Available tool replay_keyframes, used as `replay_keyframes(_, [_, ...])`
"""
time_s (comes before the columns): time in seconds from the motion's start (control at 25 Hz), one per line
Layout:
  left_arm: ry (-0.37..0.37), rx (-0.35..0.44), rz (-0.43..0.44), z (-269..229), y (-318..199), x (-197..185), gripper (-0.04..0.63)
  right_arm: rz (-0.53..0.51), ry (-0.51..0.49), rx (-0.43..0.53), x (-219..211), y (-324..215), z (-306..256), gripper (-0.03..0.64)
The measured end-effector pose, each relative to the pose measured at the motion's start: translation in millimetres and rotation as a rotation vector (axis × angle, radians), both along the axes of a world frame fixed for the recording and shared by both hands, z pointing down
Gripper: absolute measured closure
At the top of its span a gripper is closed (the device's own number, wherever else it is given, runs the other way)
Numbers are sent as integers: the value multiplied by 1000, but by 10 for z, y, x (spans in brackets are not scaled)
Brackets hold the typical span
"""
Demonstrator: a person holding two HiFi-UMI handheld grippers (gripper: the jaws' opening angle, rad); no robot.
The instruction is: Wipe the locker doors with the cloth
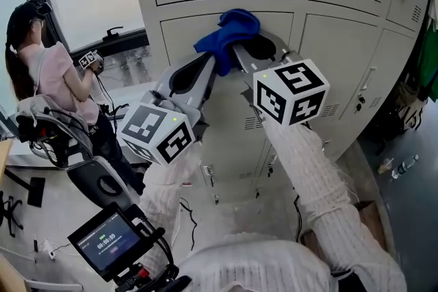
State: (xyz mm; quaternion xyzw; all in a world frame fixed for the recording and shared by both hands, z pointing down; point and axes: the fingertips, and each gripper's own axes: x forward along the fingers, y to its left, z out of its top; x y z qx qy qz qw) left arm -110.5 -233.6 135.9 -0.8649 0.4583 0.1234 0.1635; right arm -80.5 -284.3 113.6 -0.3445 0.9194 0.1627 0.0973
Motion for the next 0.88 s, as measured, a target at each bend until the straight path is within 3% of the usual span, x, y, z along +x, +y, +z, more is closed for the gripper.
replay_keyframes(0.2, [10, -13, 5, 22, -39, 37, 589, -12, -4, -6, 22, -8, -5, 568])
replay_keyframes(0.36, [70, 0, -4, 17, -46, -33, 589, -13, -20, -7, 25, -21, 40, 568])
replay_keyframes(0.88, [85, -124, -8, 477, -123, -54, 589, -19, -41, -73, 27, -17, 411, 568])
